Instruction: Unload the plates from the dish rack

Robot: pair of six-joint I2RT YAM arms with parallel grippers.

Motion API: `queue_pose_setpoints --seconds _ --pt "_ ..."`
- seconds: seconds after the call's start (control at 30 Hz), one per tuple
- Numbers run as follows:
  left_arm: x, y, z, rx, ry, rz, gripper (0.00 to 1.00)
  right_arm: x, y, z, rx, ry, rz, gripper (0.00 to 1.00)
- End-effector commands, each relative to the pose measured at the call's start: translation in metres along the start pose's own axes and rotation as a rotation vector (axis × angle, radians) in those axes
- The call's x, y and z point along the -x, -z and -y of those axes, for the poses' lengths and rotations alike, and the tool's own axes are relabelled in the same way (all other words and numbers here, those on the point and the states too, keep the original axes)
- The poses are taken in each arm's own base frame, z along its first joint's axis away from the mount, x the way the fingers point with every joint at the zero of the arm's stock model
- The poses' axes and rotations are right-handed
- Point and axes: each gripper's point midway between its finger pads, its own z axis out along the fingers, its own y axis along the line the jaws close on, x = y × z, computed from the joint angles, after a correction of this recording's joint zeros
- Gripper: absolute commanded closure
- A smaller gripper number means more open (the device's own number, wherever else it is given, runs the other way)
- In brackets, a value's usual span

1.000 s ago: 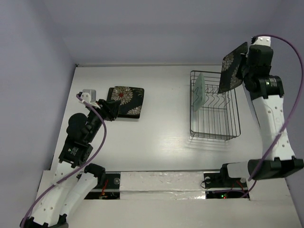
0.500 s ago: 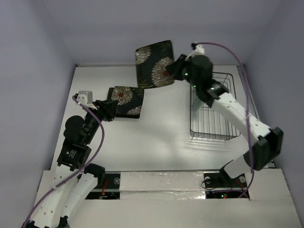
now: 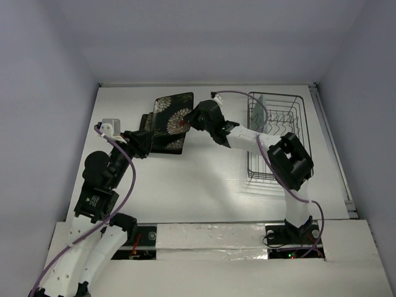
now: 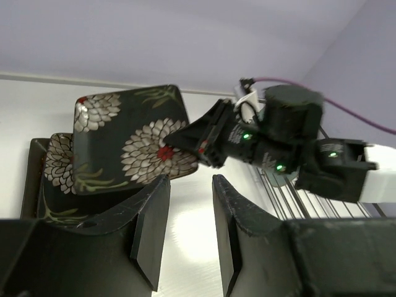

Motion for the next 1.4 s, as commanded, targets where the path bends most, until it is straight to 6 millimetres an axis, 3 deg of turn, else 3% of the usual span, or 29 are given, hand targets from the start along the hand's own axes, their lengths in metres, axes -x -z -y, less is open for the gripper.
queue_pose_setpoints --seconds 0.0,0.1,0.3,0.43,0.53,0.63,0.77,0.93,1.07,1.1,1.13,1.2,1.23,1.27,1.37 --pt "0.009 0.000 0.006 -0.031 0.000 0.041 0.69 0.057 0.014 -0.111 0.315 -0.218 0.190 1.00" --pt "0.008 -0.001 0.006 -0.031 -0.001 0.038 0.69 0.031 -0.001 -0.097 0.272 -0.234 0.156 1.00" --pt "0.007 -0.002 0.006 -0.032 -0.001 0.032 0.69 0.004 -0.016 -0.077 0.225 -0.274 0.132 1.00" --pt "0.007 -0.002 0.006 -0.032 -0.001 0.032 0.69 -0.014 -0.022 -0.075 0.215 -0.284 0.099 0.95" --pt "0.007 -0.003 0.005 -0.030 0.000 0.032 0.69 -0.020 -0.025 -0.068 0.199 -0.291 0.087 0.85" --pt "0.006 -0.003 0.005 -0.029 0.001 0.030 0.69 -0.034 -0.025 -0.062 0.184 -0.277 0.058 0.64" --pt "0.007 -0.003 0.006 -0.033 0.000 0.032 0.69 -0.042 -0.023 -0.053 0.154 -0.208 0.022 0.27" --pt "0.008 -0.002 0.006 -0.034 0.000 0.037 0.69 -0.053 -0.024 -0.036 0.052 -0.047 -0.037 0.06" --pt "0.009 -0.001 0.007 -0.038 0.000 0.040 0.69 -0.063 -0.025 -0.028 -0.008 0.123 -0.094 0.03" --pt "0.009 -0.001 0.007 -0.039 0.001 0.041 0.69 -0.058 -0.026 -0.038 0.006 0.147 -0.088 0.03" --pt "0.010 0.000 0.007 -0.038 0.001 0.043 0.69 -0.073 -0.028 -0.018 -0.056 0.195 -0.155 0.02" --pt "0.010 0.000 0.007 -0.039 0.001 0.044 0.69 -0.080 -0.033 -0.010 -0.087 0.287 -0.205 0.01" --pt "0.011 0.001 0.008 -0.040 0.001 0.047 0.69 -0.081 -0.031 -0.017 -0.092 0.309 -0.245 0.01" --pt "0.011 0.001 0.008 -0.040 0.001 0.049 0.69 -0.090 -0.037 -0.004 -0.117 0.347 -0.277 0.01" --pt "0.012 0.002 0.008 -0.042 -0.001 0.053 0.69 -0.095 -0.035 0.003 -0.135 0.391 -0.313 0.01"
